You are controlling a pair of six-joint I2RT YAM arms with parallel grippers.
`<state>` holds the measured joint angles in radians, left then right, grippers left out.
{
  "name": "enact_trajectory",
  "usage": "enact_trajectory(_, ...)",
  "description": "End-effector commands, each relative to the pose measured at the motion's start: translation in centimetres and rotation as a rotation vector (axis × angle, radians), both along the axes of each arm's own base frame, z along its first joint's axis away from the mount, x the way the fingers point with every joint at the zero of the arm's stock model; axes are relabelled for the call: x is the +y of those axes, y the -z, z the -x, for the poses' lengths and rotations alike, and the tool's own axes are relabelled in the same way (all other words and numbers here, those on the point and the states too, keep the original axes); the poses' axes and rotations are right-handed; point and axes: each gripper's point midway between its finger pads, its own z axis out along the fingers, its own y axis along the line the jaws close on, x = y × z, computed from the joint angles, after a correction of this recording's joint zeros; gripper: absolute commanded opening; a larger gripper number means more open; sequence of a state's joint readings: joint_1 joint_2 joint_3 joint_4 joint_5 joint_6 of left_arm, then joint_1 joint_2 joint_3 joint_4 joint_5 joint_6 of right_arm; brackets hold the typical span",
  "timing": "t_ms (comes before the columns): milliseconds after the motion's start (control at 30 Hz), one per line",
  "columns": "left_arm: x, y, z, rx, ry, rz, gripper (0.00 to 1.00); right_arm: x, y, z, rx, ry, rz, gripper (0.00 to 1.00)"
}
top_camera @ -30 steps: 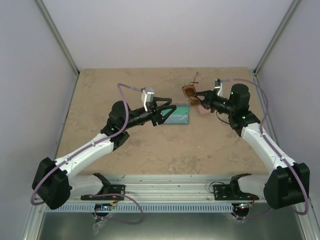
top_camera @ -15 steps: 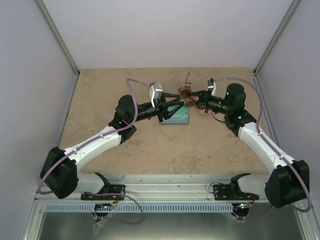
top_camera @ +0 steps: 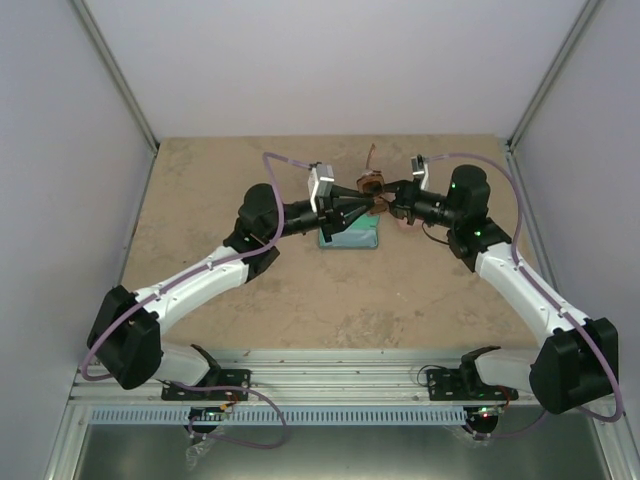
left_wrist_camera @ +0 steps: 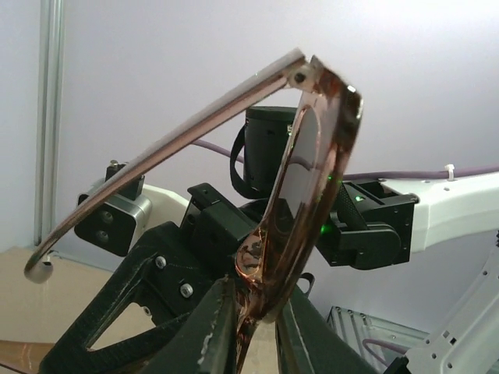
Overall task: Organize the sunglasses
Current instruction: Pick up the sunglasses from the center of the board.
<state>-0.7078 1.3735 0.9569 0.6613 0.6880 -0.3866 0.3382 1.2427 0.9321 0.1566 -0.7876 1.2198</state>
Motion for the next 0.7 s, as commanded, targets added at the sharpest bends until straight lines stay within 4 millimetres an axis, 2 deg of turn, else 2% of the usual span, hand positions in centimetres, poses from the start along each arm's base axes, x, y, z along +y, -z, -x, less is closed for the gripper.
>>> enact_trajectory(0,-0.4,-0.8,0.3,-0.052,0.007,0.004,0.12,0.4,-1.4,0.4,-0.033,-0.027,-0.018,0.0)
enact_trajectory(133,-0.4,-0.7,0.1,-0.056,-0.006,-0.001,0.0,0.4,-1.5,0.6,-0.036,-0.03,-0.017,0.01)
enact_trajectory(233,-0.4,-0.5,-0.2,-0.061,-0.023,-0.009,0.0,0.4,-1.7,0.8,-0.05,-0.035,-0.011,0.04)
enact_trajectory(300,-0.2,-0.5,-0.4,-0.075,-0.044,-0.019,0.0,0.2,-1.4,0.7,-0.067,-0.024,0.016,0.16)
enact_trajectory(367,-0.1,-0.4,-0.6,-0.086,-0.065,-0.037,0.0,-0.2,-1.1,0.7,-0.086,-0.006,0.047,0.34)
enact_trajectory(433,0.1,-0.2,-0.5,-0.105,-0.08,-0.065,0.0,-0.8,-0.6,0.6,-0.107,0.026,0.095,0.44)
enact_trajectory(467,0.3,-0.2,-0.5,-0.121,-0.087,-0.076,0.0,-1.3,-0.6,0.7,-0.137,0.042,0.119,0.47)
enact_trajectory(567,0.8,0.1,-0.2,-0.18,-0.114,-0.112,0.0,-3.2,-0.2,1.2,-0.219,0.089,0.212,0.47)
enact_trajectory(667,1.1,0.1,0.4,-0.243,-0.11,-0.15,0.0,-5.7,-1.6,2.1,-0.351,0.175,0.279,0.44)
